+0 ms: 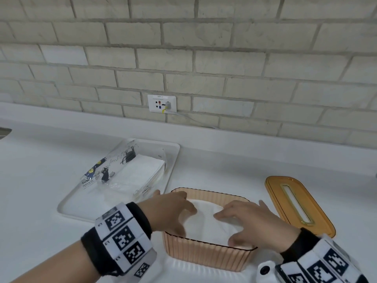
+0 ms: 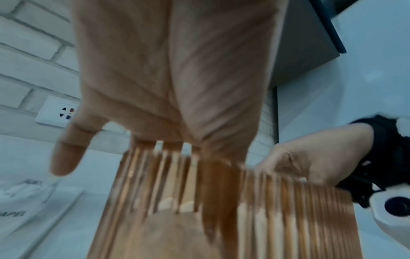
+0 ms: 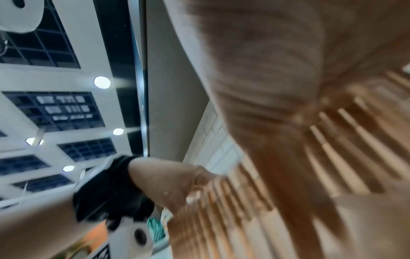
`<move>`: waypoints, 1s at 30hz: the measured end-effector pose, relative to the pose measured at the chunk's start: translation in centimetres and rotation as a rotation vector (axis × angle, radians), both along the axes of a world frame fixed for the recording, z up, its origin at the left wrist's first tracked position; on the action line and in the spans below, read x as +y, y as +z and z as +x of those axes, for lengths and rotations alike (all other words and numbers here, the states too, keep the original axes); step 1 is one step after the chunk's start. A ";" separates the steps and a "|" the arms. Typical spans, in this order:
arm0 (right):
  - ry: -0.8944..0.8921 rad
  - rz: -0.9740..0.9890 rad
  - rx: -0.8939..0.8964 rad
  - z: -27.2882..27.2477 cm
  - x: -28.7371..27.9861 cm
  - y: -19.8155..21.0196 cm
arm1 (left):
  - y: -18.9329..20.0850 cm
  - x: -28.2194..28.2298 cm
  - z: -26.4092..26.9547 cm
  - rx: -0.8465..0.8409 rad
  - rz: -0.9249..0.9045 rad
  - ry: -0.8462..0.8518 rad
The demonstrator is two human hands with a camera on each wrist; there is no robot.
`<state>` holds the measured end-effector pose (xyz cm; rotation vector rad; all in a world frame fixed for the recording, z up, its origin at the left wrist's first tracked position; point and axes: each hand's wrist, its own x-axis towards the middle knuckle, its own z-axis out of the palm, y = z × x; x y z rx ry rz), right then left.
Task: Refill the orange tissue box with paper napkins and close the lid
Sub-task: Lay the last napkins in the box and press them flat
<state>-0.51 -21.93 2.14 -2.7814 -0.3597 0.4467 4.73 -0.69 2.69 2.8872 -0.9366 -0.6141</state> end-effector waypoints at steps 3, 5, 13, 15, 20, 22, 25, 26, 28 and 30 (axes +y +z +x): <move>-0.103 0.285 -0.201 0.6 -1.2 0.8 | 1.3 1.1 1.9 -0.093 -0.372 0.041; -0.201 0.398 -0.340 1.1 -1.8 0.5 | 1.6 2.5 4.6 -0.250 -0.529 0.186; -0.485 0.625 -0.124 2.6 -0.9 -3.3 | -3.6 6.3 11.7 -0.197 0.065 0.652; -0.488 0.584 -0.139 2.6 -1.0 -3.5 | -4.7 6.3 12.0 -0.222 0.109 0.682; -0.467 0.504 -0.171 2.6 -1.0 -3.6 | -5.4 6.0 12.5 -0.268 0.117 0.689; -0.471 0.505 -0.177 2.6 -1.0 -3.7 | -5.4 6.0 12.7 -0.264 0.109 0.679; -0.479 0.522 -0.179 2.7 -1.0 -3.9 | -5.4 6.2 12.8 -0.259 0.100 0.684; -0.480 0.524 -0.177 2.7 -1.0 -3.9 | -5.4 6.2 12.8 -0.262 0.098 0.686; -0.480 0.523 -0.174 2.7 -1.0 -3.9 | -5.5 6.2 12.9 -0.274 0.096 0.686; -0.480 0.521 -0.171 2.7 -1.1 -3.9 | -5.5 6.2 13.0 -0.284 0.099 0.678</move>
